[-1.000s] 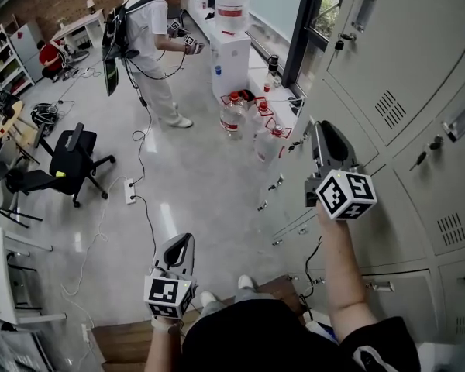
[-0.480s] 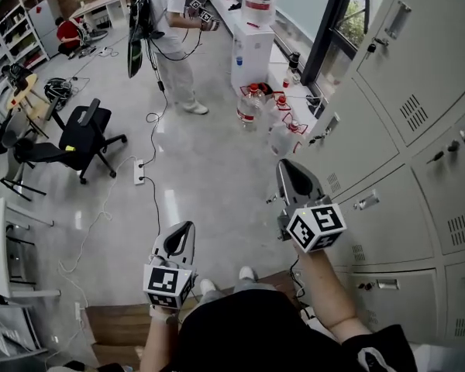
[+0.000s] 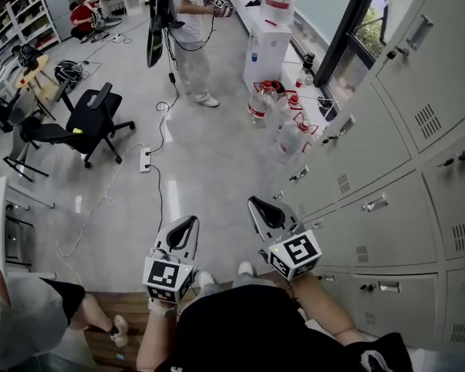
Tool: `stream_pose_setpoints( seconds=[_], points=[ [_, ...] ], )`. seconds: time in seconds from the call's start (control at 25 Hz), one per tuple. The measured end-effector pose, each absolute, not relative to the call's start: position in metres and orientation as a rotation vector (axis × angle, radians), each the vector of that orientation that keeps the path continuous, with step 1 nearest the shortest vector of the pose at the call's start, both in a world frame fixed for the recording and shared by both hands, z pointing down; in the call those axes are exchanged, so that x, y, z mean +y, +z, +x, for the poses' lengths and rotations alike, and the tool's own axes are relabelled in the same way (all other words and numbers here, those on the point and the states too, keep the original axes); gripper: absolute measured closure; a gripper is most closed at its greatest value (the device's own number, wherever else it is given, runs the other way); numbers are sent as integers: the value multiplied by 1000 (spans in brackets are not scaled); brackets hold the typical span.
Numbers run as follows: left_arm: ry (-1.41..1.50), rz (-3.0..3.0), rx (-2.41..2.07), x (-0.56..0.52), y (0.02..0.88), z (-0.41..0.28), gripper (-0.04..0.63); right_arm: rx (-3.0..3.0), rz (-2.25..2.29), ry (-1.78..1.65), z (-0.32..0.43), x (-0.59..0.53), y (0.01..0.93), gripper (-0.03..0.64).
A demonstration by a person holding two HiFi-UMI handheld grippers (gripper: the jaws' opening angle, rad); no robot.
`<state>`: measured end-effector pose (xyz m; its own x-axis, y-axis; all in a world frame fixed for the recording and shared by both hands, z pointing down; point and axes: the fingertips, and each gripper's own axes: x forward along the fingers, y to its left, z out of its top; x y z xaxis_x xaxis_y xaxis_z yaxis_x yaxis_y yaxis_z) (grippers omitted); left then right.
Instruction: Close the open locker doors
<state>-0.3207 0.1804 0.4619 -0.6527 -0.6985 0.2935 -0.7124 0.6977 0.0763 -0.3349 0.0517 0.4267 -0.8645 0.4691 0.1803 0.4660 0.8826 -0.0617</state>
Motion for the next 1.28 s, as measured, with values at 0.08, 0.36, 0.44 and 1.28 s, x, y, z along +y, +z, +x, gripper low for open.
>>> stream_pose_setpoints(
  seconds=[0.08,0.36,0.44,1.28],
  points=[
    [60,1125,-2608,183,462,-319,577,-2839,-755,21,-329,61,433,577],
    [105,1169,-2613,190,464,-314,577,-2814,-844,-37,-318,80,439,577],
    [101,1169,-2611,192,466,-315,577,-2814,-841,-23,-317,81,439,577],
    [110,1178,-2603,189,470,-316,575,-2775,-813,35,-309,80,456,580]
  ],
)
